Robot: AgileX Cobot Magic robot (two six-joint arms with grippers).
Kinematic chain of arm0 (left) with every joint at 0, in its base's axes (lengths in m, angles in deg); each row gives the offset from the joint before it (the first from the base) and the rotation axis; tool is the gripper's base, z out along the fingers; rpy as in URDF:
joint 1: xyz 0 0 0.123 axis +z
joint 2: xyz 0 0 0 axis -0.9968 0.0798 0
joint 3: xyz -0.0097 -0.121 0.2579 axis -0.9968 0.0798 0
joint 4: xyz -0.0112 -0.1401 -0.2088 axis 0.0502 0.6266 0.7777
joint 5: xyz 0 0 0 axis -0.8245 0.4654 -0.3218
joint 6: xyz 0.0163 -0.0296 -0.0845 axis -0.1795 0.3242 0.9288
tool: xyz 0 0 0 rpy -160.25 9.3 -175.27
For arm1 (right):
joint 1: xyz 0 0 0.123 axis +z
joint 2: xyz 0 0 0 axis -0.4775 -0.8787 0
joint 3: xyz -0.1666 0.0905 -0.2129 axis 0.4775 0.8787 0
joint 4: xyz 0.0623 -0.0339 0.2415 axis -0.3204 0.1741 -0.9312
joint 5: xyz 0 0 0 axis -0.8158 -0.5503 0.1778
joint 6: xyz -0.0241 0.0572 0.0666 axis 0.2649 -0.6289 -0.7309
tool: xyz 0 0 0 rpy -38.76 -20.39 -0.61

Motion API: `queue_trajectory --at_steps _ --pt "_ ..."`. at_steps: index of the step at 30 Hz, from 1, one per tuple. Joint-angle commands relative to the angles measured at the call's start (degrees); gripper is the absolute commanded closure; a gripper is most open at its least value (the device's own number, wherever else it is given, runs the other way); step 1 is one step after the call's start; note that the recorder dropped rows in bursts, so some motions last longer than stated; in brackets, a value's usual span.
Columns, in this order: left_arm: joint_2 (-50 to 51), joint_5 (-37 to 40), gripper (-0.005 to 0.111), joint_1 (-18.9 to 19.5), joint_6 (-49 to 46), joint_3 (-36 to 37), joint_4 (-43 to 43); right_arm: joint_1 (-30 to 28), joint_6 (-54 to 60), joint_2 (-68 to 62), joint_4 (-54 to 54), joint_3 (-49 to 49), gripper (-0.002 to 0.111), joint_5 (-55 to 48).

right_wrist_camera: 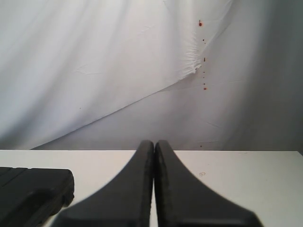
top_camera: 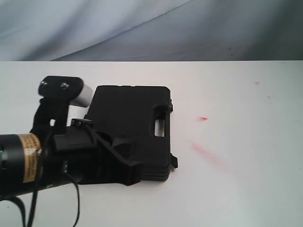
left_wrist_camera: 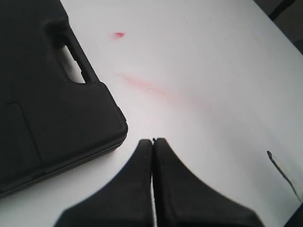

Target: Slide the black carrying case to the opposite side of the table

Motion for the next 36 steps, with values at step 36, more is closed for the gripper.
queue_trajectory --at_steps 36 --pt "-53.5 -9.3 0.107 32.4 -36.3 36.1 23.0 -0.4 0.2 0.4 0.9 0.2 0.108 -0.1"
